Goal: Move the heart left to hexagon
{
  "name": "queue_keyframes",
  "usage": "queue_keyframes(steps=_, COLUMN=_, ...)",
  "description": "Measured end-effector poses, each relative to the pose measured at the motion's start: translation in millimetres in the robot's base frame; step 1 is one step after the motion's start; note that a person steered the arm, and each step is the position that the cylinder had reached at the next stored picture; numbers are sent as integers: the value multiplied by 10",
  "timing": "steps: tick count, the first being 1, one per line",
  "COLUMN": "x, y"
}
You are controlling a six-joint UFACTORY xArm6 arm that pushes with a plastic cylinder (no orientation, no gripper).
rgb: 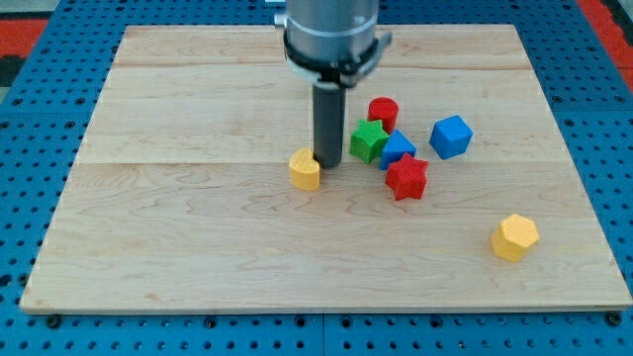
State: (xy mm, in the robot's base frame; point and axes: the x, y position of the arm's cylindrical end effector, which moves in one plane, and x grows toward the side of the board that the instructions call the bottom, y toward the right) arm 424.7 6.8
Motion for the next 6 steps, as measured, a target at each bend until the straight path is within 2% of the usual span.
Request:
queue_keyframes(steps=1, x=-162, y=-220)
queue_keyframes(steps=2, x=284, y=-441)
queue_keyframes(steps=4, x=935, y=215)
queue_keyframes(steps=5, x=949, y=-18)
queue_keyframes(steps=6, x=1404, y=-202)
